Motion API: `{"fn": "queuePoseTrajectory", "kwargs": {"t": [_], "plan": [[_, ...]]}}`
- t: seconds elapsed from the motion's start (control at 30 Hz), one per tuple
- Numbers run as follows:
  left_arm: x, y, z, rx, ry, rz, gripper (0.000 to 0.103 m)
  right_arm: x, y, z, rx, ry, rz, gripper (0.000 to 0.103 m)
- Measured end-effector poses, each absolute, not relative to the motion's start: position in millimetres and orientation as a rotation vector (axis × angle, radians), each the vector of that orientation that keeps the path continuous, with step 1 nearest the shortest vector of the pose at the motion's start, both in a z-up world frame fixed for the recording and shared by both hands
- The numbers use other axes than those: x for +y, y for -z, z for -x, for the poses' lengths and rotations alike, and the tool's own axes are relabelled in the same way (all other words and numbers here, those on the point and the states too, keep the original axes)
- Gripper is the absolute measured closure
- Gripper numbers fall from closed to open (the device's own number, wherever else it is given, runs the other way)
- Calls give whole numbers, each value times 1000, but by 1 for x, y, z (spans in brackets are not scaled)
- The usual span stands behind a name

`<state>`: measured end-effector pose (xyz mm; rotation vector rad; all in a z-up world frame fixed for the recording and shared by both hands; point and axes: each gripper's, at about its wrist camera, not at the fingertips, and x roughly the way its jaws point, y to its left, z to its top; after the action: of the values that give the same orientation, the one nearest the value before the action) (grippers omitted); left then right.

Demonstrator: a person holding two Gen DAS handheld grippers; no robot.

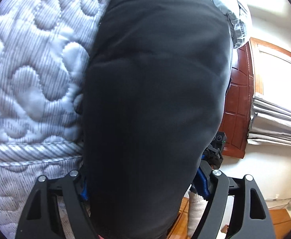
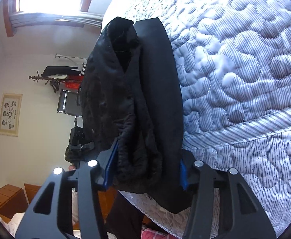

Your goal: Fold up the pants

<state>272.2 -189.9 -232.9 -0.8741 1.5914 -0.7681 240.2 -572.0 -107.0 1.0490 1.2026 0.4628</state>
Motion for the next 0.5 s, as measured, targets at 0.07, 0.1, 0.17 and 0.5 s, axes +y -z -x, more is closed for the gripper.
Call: {"fn": "queuePoseTrajectory", "kwargs": {"t": [0.07, 0.1, 0.17, 0.5], "plan": [[-192, 230, -274, 1597, 771, 856, 25, -572, 112, -239, 1204, -461, -1049, 46], [-193, 230, -275, 1600, 772, 854, 25, -573, 112, -240, 1205, -464, -1049, 42], [-193, 230, -276, 1615, 775, 857, 24, -573, 114, -241, 1210, -467, -1054, 37], [-204, 237, -285, 1691, 762, 947, 11, -573, 115, -253, 1222, -468, -1052, 22]]}}
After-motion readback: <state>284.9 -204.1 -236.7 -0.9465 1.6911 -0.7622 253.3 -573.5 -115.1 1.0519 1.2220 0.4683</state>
